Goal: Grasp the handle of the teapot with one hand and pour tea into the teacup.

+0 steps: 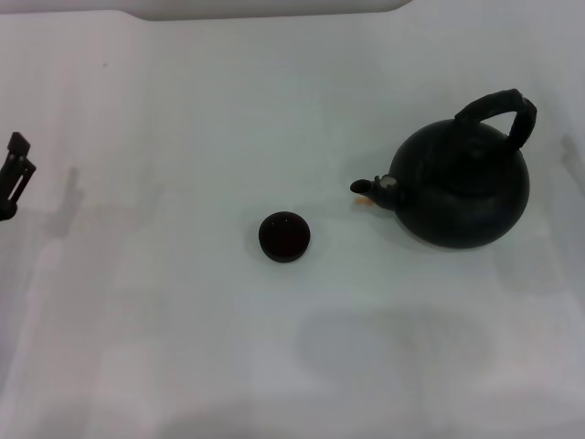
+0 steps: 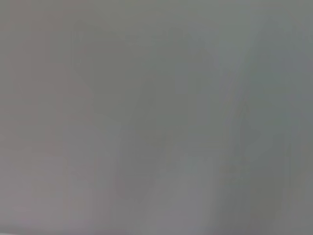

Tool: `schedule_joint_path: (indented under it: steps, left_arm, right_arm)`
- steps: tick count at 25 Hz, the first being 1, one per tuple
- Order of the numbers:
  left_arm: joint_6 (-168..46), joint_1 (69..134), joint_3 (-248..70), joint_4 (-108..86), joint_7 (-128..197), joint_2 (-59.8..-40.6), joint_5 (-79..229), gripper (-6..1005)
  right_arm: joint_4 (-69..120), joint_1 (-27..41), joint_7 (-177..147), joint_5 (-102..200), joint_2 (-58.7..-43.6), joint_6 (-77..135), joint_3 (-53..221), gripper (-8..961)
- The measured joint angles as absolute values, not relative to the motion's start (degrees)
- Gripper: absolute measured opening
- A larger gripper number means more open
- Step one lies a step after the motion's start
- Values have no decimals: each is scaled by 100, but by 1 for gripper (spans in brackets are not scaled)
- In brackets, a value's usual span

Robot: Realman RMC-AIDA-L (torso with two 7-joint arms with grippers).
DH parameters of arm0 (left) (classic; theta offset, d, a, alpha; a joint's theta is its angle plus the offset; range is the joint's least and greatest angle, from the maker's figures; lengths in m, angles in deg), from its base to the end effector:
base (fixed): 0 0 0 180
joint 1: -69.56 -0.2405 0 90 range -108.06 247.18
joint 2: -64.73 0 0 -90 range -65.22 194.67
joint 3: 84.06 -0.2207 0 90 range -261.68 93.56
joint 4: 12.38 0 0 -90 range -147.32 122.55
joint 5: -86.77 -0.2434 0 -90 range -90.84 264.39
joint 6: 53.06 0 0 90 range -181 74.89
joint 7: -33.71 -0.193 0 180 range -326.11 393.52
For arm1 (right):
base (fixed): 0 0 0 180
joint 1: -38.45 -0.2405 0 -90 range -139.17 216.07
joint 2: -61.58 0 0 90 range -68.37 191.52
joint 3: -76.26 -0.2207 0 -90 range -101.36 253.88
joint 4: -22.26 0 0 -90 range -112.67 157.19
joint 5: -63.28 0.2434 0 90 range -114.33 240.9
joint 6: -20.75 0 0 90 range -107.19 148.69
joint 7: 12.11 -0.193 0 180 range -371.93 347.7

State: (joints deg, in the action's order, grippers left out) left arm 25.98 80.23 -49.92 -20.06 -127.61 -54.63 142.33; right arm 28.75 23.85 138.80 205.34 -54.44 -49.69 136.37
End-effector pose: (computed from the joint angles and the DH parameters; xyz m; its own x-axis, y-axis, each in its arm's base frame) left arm -0.3606 0.2816 -0.0240 0.5889 0.0039 0.8082 0.8024 -0.1224 -0.5841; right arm 0.3875 0.3174 0.0088 0.6661 -0.1098 -0.7378 -0.7421 -0.1973 -0.6406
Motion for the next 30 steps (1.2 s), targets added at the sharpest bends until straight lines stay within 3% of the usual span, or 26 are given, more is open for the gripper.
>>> schedule_joint_path:
  steps: [30]
  left_arm:
    - [2437,8050,-5040,-2300,-12794,-5470,14229,891]
  right_arm:
    - [2823,2379,13887,20531,-5444,-4981,13637,784]
